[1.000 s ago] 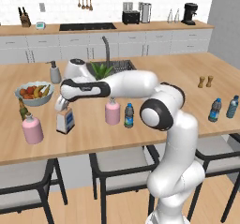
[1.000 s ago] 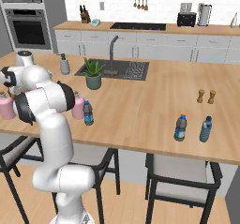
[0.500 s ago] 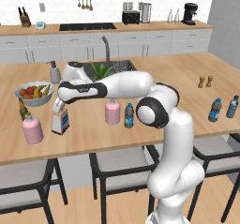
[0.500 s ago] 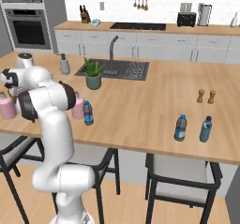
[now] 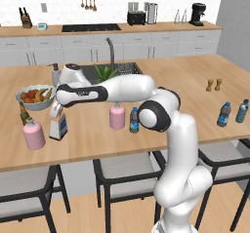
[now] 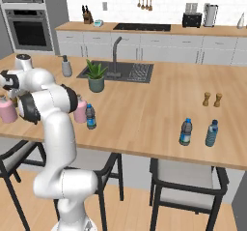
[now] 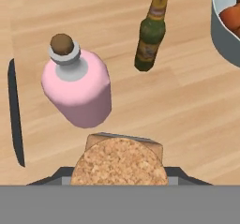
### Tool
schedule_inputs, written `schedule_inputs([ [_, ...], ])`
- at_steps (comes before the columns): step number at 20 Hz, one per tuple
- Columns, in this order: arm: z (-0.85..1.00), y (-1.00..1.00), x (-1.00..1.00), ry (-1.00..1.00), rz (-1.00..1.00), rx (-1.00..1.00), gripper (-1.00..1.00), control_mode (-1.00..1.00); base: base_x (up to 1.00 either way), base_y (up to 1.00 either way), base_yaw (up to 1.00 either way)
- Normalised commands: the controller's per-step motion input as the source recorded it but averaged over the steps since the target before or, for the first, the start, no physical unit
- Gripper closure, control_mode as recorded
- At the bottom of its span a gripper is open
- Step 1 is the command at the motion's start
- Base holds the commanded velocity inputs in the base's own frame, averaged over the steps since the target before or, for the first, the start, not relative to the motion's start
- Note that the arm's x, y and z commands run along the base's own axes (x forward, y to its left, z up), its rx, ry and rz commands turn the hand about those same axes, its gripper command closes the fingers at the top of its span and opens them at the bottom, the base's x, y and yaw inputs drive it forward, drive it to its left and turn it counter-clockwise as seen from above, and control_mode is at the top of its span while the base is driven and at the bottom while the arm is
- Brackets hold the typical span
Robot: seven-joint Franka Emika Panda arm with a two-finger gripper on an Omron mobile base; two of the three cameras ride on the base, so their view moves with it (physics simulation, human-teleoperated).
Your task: Move the plastic bottles in the middle to the plastics group, and the glass bottles in the middle to the glass group.
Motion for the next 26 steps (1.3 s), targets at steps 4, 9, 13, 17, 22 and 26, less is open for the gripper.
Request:
schedule_inputs([
  [4,-0.14,0.03,0.0,0.0,0.0,0.0,1.0,-1.0,0.0,0.0,0.0],
  [9,-0.45,0.0,0.0,0.0,0.0,-0.04,1.0,-1.0,0.0,0.0,0.0],
  [13,-0.41,0.0,0.0,-0.02,0.0,-0.07,1.0,-1.0,0.0,0.0,0.0],
  [17,-0.11,0.01,0.0,-0.01,0.0,-0.04,1.0,-1.0,0.0,0.0,0.0],
  [22,0.0,0.0,0.0,0.0,0.0,0.0,-1.0,-1.0,0.0,0.0,0.0],
  [26,0.01,0.0,0.0,0.03,0.0,0.0,-1.0,-1.0,0.0,0.0,0.0],
])
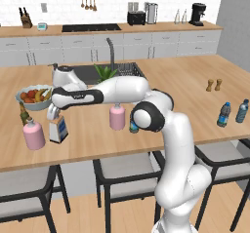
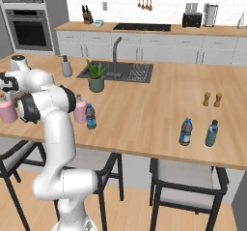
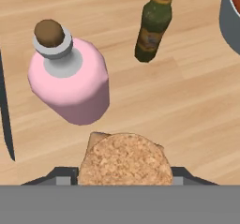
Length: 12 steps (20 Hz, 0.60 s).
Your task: Move the plastic bottles in the middle to the plastics group, and the glass bottles in the middle to the glass group.
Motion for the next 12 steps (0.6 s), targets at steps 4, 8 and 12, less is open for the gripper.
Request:
schedule_inputs([
  [4,0.09,0.0,0.0,0.04,0.0,0.0,-1.0,-1.0,0.0,0.0,0.0],
  [8,0.17,-0.04,-0.02,0.0,0.0,0.0,-1.0,-1.0,0.0,0.0,0.0],
  [12,0.38,-0.12,-0.15,0.0,0.0,0.0,-1.0,-1.0,0.0,0.0,0.0],
])
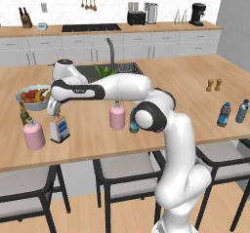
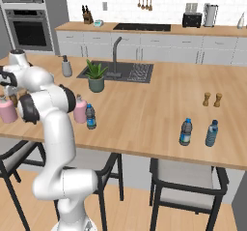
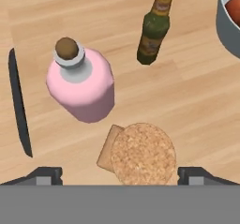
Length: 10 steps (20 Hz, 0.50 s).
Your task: Move the plastic bottles in the middle to the plastics group, and the glass bottles in the middle to the glass group.
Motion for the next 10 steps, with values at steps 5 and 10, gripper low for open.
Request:
schedule_inputs([
  [5,0.15,-0.44,-0.28,0.0,-0.07,0.0,-1.0,-1.0,0.0,0.0,0.0],
  [10,-0.36,-0.8,-0.76,0.0,-0.17,0.0,-1.0,-1.0,0.0,0.0,0.0],
])
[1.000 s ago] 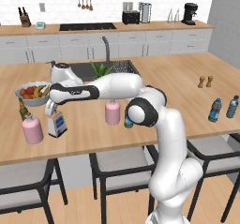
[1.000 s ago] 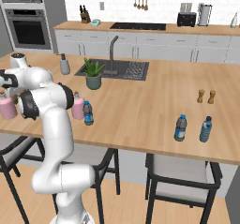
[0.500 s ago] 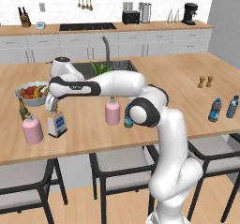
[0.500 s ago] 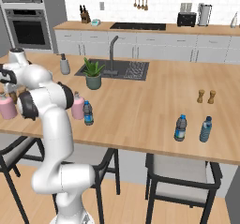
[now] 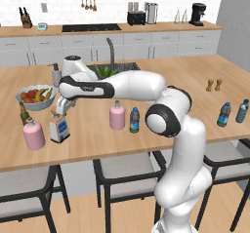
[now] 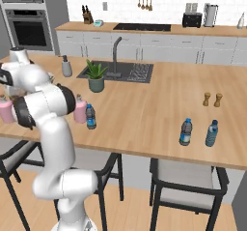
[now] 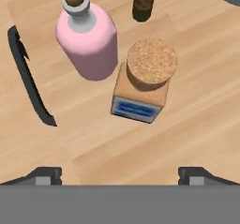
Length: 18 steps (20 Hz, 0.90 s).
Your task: Move the plastic bottles in the middle to the plastics group, and the glass bottles in the middle to the glass group.
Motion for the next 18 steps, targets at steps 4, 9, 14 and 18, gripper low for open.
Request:
schedule_inputs([
  [4,-0.46,-0.93,-0.83,0.0,-0.2,0.0,-1.0,-1.0,0.0,0.0,0.0],
  [9,-0.33,-1.0,-0.74,0.0,-0.2,0.0,-1.0,-1.0,0.0,0.0,0.0],
  [14,0.12,-1.0,-0.72,0.0,-0.23,0.03,-1.0,-1.0,0.0,0.0,0.0],
  [18,0.27,-1.0,-0.5,0.01,-0.3,0.01,-1.0,-1.0,0.0,0.0,0.0],
])
